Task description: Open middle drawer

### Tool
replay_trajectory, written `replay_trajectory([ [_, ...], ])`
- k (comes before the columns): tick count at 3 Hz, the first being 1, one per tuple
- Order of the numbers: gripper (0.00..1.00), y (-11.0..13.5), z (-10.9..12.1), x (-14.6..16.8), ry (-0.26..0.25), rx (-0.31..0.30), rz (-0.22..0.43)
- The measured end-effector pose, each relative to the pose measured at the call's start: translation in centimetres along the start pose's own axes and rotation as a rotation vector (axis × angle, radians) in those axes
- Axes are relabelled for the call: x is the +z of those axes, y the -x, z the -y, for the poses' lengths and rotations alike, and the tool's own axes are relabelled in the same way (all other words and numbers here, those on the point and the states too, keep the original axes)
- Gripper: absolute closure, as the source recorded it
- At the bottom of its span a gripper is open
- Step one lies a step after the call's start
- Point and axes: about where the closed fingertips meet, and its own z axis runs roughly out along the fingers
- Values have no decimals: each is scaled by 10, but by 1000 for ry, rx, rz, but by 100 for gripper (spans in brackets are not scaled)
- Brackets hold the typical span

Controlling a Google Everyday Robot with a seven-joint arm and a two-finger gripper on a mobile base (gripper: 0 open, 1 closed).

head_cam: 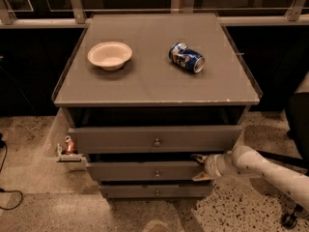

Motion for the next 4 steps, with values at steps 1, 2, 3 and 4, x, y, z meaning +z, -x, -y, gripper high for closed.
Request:
replay_trajectory([
  [1, 64, 2, 2, -3, 0, 0, 0],
  [2, 88, 5, -12, -19, 18, -3, 3],
  [3, 85, 5, -12, -19, 18, -3, 4],
  [4, 62, 5, -12, -19, 18, -3, 4],
])
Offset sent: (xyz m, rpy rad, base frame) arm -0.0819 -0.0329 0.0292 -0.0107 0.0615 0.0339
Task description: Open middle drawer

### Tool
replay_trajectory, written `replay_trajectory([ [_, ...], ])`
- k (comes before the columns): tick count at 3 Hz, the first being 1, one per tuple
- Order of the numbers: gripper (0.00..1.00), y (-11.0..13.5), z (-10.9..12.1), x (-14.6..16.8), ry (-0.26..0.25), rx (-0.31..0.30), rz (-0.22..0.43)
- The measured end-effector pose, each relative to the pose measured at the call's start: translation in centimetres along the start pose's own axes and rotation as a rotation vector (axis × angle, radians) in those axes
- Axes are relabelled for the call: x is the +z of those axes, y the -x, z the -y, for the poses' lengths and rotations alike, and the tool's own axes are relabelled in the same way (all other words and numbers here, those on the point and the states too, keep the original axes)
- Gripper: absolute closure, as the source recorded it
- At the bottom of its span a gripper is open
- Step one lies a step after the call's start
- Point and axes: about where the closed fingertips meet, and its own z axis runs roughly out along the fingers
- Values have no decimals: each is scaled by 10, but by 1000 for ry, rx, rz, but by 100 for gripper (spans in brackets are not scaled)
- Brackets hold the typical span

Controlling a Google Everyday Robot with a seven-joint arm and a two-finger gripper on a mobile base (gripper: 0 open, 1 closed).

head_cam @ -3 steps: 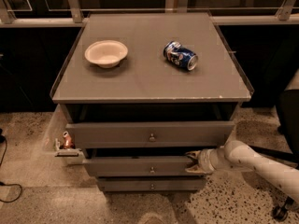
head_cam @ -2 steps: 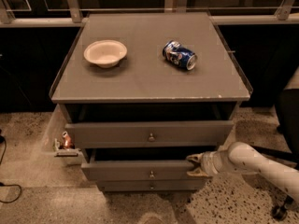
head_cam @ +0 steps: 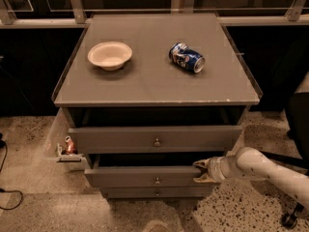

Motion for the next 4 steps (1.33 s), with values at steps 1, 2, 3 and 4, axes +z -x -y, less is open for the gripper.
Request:
replay_trajectory([
  [1, 39, 0, 0, 0, 0, 0, 0],
  [2, 15, -7, -2, 4, 9, 28, 18],
  [3, 18, -14, -13, 6, 23, 53, 56],
  [4, 41, -13, -12, 3, 23, 53, 56],
])
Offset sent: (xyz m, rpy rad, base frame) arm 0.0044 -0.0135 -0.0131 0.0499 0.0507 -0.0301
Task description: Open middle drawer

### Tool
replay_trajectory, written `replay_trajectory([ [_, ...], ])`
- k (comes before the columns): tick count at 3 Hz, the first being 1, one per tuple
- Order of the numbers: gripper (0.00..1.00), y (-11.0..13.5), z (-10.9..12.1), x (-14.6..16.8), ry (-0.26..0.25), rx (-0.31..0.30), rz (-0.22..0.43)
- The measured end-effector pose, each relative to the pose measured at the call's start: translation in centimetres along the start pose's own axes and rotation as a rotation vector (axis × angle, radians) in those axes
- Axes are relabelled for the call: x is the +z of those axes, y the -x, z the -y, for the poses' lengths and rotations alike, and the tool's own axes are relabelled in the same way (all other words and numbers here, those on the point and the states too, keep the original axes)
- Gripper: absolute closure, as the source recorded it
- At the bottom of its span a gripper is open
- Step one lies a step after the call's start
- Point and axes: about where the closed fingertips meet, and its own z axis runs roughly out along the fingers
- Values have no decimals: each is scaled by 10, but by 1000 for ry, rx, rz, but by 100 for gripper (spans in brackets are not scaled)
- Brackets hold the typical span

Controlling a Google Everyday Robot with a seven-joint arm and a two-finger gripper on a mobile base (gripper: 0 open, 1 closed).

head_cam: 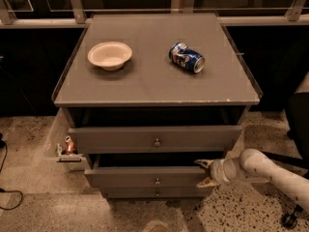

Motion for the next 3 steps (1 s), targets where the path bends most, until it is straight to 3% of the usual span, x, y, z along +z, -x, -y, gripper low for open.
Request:
replay_trajectory([
  [2, 88, 2, -6, -5, 11, 4, 3],
  [3, 100, 5, -13, -10, 16, 2, -4],
])
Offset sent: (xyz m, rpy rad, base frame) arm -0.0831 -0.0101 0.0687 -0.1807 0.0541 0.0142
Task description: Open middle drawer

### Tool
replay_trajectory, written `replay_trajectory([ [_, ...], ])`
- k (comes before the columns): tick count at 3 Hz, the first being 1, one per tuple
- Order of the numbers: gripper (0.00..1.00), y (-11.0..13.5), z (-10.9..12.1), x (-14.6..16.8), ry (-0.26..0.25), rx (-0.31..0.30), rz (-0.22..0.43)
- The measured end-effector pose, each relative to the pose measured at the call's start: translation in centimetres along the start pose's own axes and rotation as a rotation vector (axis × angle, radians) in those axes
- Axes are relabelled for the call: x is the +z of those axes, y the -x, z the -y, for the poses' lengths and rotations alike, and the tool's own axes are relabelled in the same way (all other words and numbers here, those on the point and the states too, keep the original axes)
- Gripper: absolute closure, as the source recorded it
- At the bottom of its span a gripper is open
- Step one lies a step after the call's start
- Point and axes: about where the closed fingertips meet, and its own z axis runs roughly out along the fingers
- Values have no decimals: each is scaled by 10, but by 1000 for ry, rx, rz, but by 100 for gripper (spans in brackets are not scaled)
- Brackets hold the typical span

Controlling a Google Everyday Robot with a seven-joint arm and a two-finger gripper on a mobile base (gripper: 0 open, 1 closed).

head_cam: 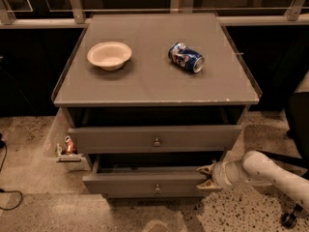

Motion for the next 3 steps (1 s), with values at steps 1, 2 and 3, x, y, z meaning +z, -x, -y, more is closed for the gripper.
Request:
replay_trajectory([
  [1, 100, 3, -10, -4, 0, 5, 1],
  [2, 84, 4, -12, -4, 0, 5, 1],
  [3, 60, 4, -12, -4, 0, 5, 1],
])
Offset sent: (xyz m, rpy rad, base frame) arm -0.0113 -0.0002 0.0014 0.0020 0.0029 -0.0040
